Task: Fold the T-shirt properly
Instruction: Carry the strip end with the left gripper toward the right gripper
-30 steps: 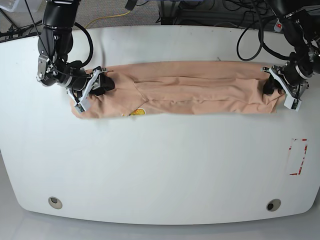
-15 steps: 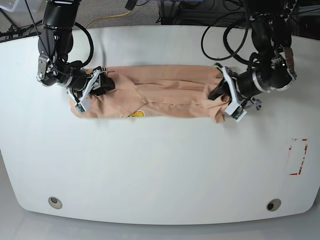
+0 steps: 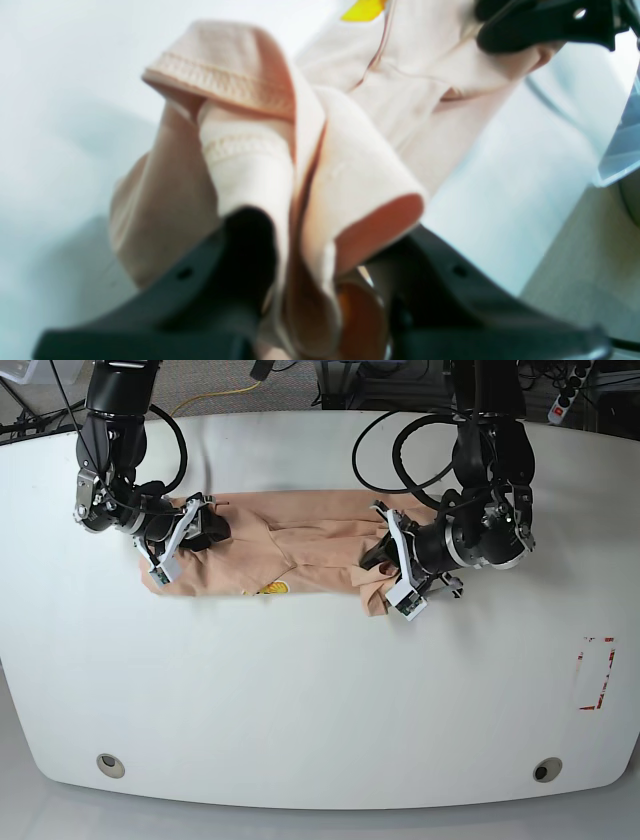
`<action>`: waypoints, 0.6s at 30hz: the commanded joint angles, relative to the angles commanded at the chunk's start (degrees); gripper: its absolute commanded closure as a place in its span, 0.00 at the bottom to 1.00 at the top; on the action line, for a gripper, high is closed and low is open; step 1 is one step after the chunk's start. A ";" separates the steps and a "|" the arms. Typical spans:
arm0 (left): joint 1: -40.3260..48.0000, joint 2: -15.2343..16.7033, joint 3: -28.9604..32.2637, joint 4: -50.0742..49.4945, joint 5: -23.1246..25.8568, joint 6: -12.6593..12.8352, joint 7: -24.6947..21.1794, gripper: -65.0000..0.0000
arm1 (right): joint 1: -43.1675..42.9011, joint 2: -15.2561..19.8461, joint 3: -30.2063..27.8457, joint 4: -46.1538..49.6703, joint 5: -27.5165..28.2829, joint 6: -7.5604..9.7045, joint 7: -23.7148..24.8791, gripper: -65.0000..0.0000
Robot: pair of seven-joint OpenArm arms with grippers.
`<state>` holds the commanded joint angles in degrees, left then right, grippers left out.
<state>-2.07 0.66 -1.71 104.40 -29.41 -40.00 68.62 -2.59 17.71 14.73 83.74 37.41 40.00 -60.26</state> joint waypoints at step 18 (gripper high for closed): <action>-0.79 -0.35 14.33 7.03 -0.35 0.00 0.00 0.46 | 0.09 0.00 -0.18 0.00 0.00 0.00 0.00 0.59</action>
<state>-2.86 0.31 12.62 111.43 -29.76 -40.00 68.62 -2.51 17.71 14.55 83.74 37.41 40.00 -60.26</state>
